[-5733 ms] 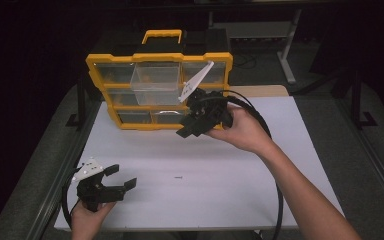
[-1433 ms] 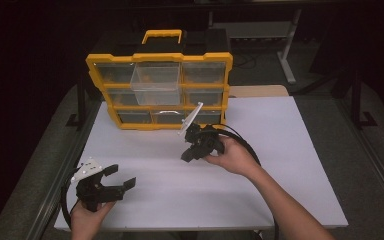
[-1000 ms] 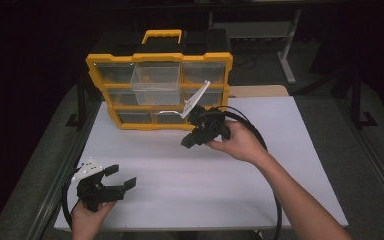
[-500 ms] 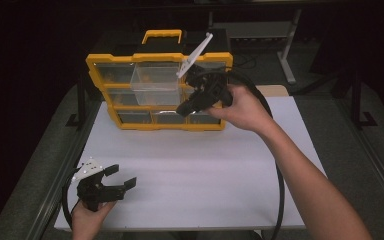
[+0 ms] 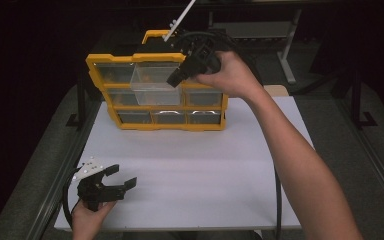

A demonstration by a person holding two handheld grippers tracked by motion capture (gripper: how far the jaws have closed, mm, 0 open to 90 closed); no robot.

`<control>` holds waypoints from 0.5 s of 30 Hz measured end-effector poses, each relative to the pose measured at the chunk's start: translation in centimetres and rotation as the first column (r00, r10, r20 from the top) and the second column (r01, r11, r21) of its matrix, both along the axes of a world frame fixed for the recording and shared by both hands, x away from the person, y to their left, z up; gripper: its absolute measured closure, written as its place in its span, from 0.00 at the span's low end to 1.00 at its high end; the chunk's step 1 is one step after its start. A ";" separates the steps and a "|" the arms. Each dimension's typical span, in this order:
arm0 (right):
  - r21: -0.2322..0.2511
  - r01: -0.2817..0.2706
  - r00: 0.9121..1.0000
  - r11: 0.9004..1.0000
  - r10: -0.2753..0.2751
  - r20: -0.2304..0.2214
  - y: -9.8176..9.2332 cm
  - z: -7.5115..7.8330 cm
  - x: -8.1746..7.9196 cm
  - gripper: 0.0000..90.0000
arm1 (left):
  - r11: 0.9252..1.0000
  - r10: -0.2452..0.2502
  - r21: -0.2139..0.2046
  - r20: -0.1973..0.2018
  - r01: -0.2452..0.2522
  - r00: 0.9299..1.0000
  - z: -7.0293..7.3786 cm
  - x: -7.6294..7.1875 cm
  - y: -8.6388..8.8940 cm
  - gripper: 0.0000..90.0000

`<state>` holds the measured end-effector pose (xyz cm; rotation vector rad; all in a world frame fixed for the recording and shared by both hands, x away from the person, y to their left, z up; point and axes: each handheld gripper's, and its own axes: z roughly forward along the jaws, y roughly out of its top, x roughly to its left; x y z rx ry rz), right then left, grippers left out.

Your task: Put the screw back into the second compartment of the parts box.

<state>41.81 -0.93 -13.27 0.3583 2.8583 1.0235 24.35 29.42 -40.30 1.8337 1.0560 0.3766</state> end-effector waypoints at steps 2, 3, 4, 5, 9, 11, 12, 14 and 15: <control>0.001 0.012 1.000 1.000 -0.012 -0.001 0.4 0.4 0.5 0.94 | 1.000 -0.006 0.016 -0.004 0.006 1.000 0.0 0.0 0.1 0.16; -0.002 0.018 1.000 1.000 -0.018 -0.003 0.7 0.5 0.8 0.94 | 1.000 -0.006 0.021 -0.007 0.007 1.000 0.1 0.0 0.2 0.16; -0.005 0.020 1.000 1.000 -0.020 -0.002 0.9 0.6 1.1 0.94 | 1.000 -0.007 0.022 -0.005 0.007 1.000 0.1 0.0 0.3 0.16; -0.008 0.028 1.000 1.000 -0.028 -0.005 1.1 0.6 1.4 0.94 | 1.000 -0.008 0.021 -0.004 0.008 1.000 0.1 0.0 0.3 0.16; -0.009 0.053 0.998 0.999 -0.053 -0.017 1.9 0.3 2.7 0.94 | 1.000 -0.007 0.022 -0.001 0.007 1.000 0.1 0.0 0.5 0.16; -0.022 0.072 0.997 0.997 -0.073 -0.026 2.2 -0.1 3.4 0.94 | 1.000 -0.007 0.027 -0.005 0.008 1.000 0.2 -0.1 0.5 0.16; -0.030 0.080 0.996 0.996 -0.080 -0.025 2.3 -0.3 3.7 0.94 | 1.000 -0.008 0.025 -0.006 0.008 1.000 0.2 -0.1 0.5 0.16; -0.035 0.090 0.995 0.995 -0.092 -0.034 2.5 -0.7 4.2 0.94 | 1.000 -0.004 0.015 -0.006 0.004 1.000 0.2 -0.2 0.5 0.16; -0.035 0.097 0.994 0.995 -0.099 -0.036 2.6 -0.9 4.4 0.94 | 1.000 -0.002 0.008 -0.008 0.002 1.000 0.1 -0.2 0.4 0.16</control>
